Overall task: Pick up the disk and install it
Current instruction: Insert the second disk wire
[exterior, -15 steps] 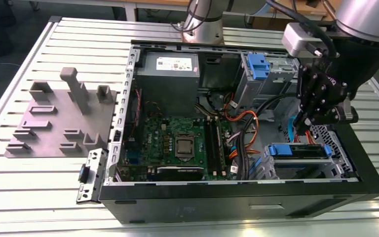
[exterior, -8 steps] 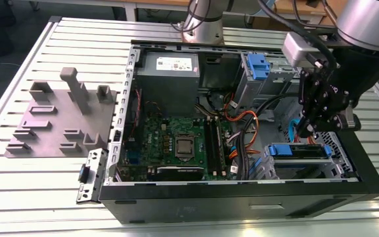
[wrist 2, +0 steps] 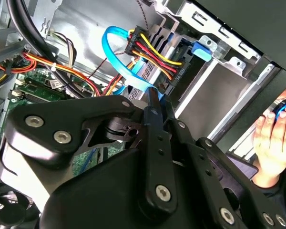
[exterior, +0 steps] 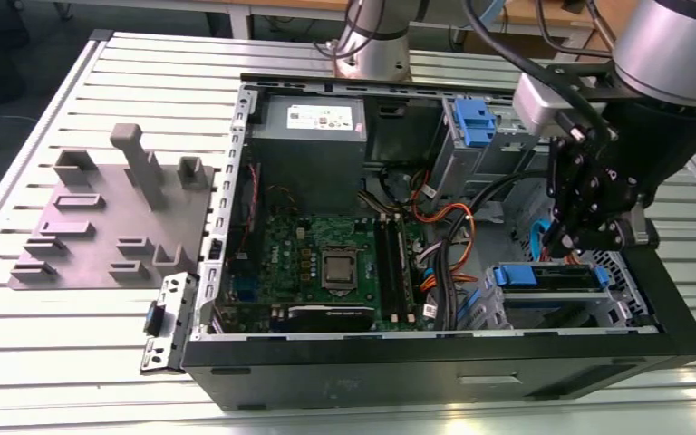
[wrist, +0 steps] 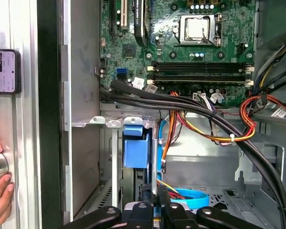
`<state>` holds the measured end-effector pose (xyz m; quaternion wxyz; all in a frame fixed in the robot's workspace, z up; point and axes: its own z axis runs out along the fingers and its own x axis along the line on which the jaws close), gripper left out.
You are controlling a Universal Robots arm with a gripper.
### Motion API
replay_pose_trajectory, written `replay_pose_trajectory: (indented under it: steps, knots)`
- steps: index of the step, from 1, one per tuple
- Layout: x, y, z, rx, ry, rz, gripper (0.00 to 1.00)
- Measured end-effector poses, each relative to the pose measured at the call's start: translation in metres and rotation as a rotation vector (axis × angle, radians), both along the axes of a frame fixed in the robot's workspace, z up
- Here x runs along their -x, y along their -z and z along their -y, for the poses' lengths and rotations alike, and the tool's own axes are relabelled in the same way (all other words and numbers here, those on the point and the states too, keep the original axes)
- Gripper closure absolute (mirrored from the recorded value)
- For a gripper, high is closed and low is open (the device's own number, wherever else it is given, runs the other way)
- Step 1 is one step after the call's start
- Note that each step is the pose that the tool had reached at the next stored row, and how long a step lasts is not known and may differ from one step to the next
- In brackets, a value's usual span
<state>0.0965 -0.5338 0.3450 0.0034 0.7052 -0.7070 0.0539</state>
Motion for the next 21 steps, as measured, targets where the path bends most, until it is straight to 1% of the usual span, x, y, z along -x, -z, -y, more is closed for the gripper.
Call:
replay_pose_trajectory:
  steps: [4, 6, 12, 14, 17, 18, 21]
  knots:
    - [0.0011, 0.0015, 0.005, -0.0177, 0.0, 0.0104, 0.84]
    - [0.0017, 0.0025, 0.0074, -0.0285, 0.0, 0.0139, 0.84]
    - [0.0044, 0.0053, 0.0137, -0.0596, 0.0, 0.0216, 0.84]
    - [0.0049, 0.006, 0.0163, -0.069, 0.0, 0.0257, 0.84]
    - [0.0056, 0.0067, 0.0204, -0.0801, 0.0, 0.0311, 0.84]
    - [0.0058, 0.0067, 0.0209, -0.0821, 0.0, 0.0324, 0.84]
    - [0.0061, 0.0071, 0.0229, -0.0833, -0.001, 0.034, 0.84]
